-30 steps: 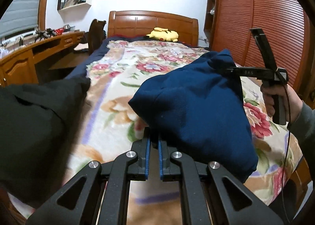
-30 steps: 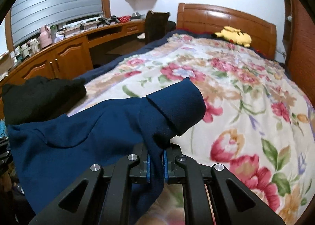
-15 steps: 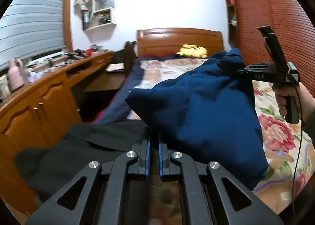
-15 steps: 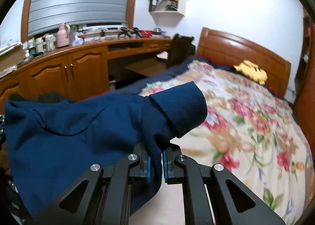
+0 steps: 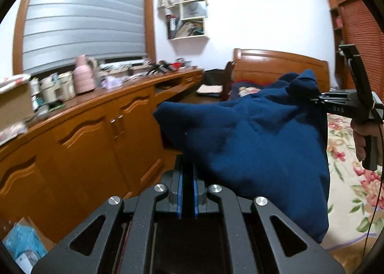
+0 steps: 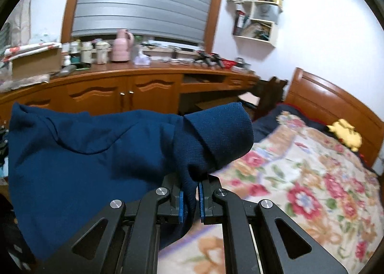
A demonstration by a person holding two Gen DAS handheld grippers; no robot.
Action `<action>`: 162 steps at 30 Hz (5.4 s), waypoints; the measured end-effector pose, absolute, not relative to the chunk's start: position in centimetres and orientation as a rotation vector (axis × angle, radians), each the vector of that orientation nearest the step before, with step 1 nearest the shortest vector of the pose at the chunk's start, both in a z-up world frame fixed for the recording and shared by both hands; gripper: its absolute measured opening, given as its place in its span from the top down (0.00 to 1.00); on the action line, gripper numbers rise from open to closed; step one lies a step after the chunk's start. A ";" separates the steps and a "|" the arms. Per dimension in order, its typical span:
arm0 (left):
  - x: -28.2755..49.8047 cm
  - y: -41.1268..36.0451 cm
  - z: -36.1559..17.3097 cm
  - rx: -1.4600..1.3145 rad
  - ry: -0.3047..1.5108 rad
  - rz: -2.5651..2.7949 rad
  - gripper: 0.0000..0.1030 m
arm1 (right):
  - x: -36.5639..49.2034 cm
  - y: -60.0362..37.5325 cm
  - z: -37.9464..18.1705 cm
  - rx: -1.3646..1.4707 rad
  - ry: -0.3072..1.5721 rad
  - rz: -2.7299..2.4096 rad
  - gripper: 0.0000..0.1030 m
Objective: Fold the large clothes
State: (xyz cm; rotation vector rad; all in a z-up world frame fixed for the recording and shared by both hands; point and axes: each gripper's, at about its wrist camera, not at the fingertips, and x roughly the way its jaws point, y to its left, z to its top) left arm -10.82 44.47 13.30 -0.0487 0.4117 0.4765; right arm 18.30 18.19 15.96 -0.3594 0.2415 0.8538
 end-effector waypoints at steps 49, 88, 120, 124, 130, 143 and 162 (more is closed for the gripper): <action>-21.0 40.7 8.2 -0.038 0.408 0.580 0.14 | 16.7 22.4 7.0 -0.271 0.345 1.093 0.42; -8.7 17.2 6.0 0.000 0.409 0.156 0.00 | 5.3 -3.3 3.2 -0.143 0.313 0.631 0.30; -1.8 -0.1 4.9 -0.012 0.407 -0.095 0.00 | -7.2 -11.8 4.9 0.014 0.234 0.205 0.14; -2.4 0.4 3.8 -0.016 0.392 -0.079 0.00 | -7.7 -12.0 3.9 0.021 0.199 0.198 0.14; -2.2 1.0 2.0 0.009 0.422 -0.050 0.00 | -6.2 -12.0 2.3 0.028 0.185 0.215 0.14; -2.8 0.7 2.1 0.040 0.393 -0.042 0.00 | -4.3 -13.6 2.2 0.020 0.200 0.211 0.14; -2.9 0.8 2.1 0.029 0.394 -0.044 0.00 | -4.0 -14.4 1.6 0.026 0.195 0.224 0.14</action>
